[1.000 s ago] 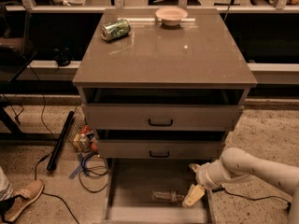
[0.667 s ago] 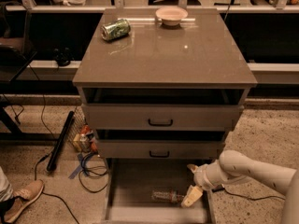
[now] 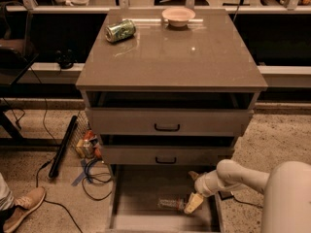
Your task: Pick water bottle from bottom drawer and place on counter
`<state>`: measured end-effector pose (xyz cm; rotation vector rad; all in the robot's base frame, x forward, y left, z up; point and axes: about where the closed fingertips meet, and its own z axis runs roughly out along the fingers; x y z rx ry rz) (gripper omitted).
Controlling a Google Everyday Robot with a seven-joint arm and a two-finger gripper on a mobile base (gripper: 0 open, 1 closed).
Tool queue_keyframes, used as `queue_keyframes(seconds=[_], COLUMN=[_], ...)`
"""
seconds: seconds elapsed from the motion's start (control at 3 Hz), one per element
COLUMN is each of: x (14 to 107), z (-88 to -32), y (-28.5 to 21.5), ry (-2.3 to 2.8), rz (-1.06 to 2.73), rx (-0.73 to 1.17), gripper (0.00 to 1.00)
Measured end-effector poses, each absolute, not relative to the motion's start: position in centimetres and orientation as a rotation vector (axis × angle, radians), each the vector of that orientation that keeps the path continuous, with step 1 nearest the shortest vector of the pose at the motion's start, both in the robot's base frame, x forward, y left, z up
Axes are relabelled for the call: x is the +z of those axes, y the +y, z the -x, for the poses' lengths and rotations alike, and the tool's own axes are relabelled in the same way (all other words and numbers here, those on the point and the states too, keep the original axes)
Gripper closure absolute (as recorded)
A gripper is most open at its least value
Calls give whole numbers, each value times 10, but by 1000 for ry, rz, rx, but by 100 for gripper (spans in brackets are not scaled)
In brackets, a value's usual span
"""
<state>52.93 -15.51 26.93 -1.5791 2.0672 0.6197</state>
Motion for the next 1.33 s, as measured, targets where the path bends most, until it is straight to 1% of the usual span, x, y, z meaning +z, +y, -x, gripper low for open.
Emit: queue_keyframes(seconds=[0.33, 1.0, 1.33], x=[213, 162, 145], z=[-541, -538, -536], y=[-149, -131, -125], ry=[2087, 2107, 2118], rz=[1605, 1644, 1650], rx=[584, 509, 505], gripper=[0, 0, 14])
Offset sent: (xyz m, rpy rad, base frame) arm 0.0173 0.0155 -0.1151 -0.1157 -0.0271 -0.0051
